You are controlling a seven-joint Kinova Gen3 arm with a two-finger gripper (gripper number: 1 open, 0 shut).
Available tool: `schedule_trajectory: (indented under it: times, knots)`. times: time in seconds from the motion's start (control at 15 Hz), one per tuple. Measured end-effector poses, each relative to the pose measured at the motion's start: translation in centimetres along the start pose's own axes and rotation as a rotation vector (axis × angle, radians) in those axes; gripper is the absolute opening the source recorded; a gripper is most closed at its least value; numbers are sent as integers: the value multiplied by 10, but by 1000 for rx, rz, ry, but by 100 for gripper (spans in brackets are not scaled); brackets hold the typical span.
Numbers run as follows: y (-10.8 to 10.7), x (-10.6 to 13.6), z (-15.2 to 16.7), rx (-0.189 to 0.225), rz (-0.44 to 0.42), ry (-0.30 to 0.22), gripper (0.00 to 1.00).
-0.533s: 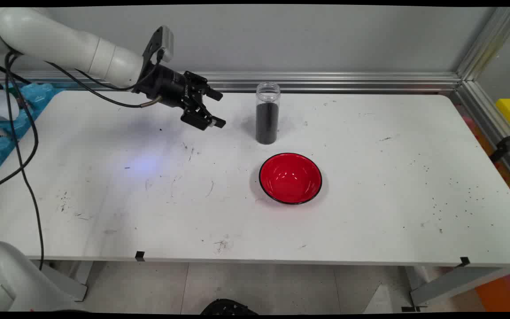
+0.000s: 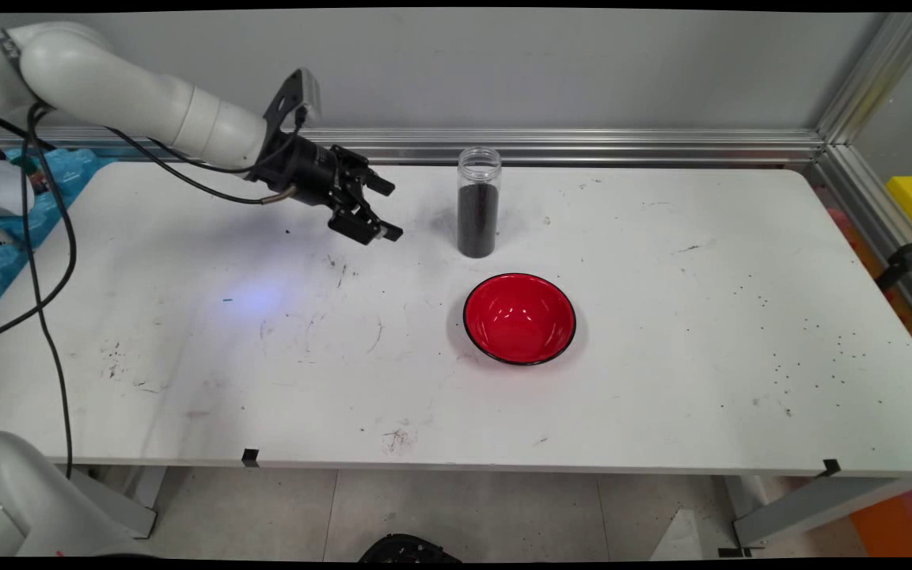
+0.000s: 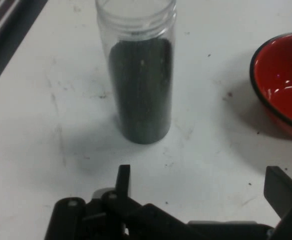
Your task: Pick up the black seasoning powder from the table
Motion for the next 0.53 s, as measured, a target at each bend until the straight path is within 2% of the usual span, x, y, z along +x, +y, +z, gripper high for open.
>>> schedule_trajectory:
  times: [0.27, 0.53]
  knots:
    - [-6, -1, 15, 9, -18, -16, 100]
    - [-12, 0, 33, 12, -25, -8, 100]
